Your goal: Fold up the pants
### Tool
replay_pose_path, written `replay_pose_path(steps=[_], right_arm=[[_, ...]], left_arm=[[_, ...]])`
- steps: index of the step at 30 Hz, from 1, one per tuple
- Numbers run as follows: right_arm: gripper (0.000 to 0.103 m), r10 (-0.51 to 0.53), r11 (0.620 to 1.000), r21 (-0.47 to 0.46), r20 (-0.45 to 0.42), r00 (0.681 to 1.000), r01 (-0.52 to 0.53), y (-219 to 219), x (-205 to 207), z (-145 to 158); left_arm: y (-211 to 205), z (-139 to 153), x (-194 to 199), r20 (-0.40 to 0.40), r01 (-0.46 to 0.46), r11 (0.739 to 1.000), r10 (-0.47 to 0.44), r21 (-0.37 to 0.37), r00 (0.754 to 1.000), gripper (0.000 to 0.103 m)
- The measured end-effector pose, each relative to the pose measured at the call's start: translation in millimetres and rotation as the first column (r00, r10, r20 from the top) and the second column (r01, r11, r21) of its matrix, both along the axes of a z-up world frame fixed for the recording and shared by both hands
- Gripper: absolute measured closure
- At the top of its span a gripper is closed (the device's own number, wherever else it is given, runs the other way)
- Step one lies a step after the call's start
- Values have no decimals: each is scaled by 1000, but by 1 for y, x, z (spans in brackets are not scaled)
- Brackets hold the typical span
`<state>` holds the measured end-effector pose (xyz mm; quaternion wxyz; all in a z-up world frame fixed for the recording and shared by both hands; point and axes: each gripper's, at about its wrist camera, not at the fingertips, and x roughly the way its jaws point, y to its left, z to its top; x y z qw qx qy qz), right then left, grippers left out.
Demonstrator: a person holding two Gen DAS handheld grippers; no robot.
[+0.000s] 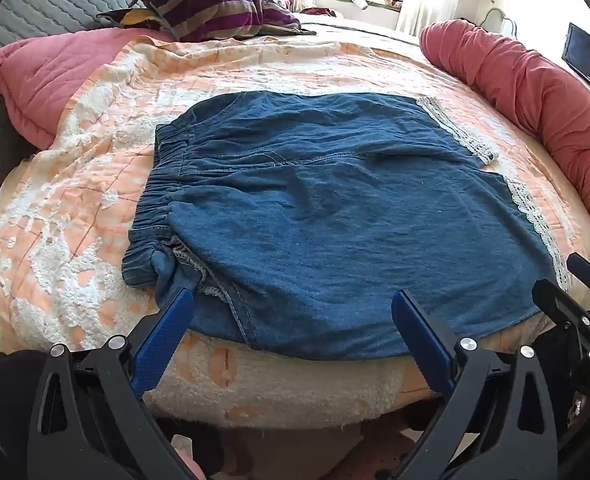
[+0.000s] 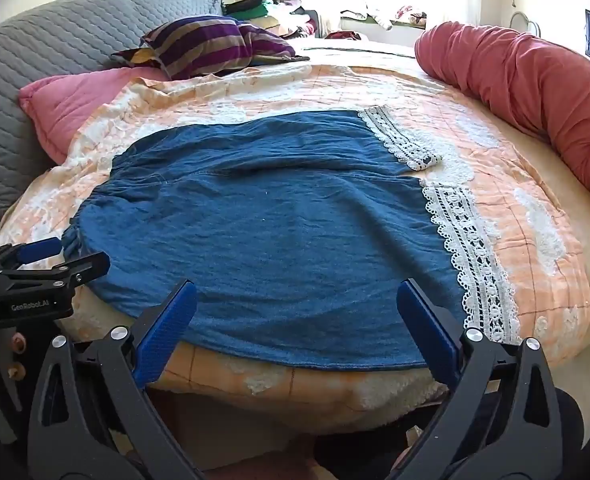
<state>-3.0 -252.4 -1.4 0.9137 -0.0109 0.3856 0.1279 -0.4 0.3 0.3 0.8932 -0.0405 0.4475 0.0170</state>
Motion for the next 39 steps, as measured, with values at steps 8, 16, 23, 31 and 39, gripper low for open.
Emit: replay_pose_path(steps=[8, 16, 23, 31, 39], right_arm=[[9, 12, 1000, -14, 3, 1000, -12, 2, -3, 4], [9, 12, 1000, -18, 12, 1000, -12, 4, -6, 3], [9, 16, 1000, -24, 17, 1000, -16, 7, -8, 4], [9, 16, 1000, -25, 19, 1000, -16, 7, -9, 5], [9, 16, 1000, -25, 25, 1000, -15, 6, -10, 6]], left_arm=[[-1, 2, -1, -4, 4, 1000, -4, 8, 1000, 4], [-4, 6, -8, -1, 2, 1000, -2, 8, 1000, 4], [-3, 6, -7, 1, -3, 1000, 3, 9, 1000, 4], [-3, 6, -7, 1, -2, 1000, 2, 10, 1000, 4], [-3, 6, -7, 3, -2, 1000, 1, 11, 1000, 4]])
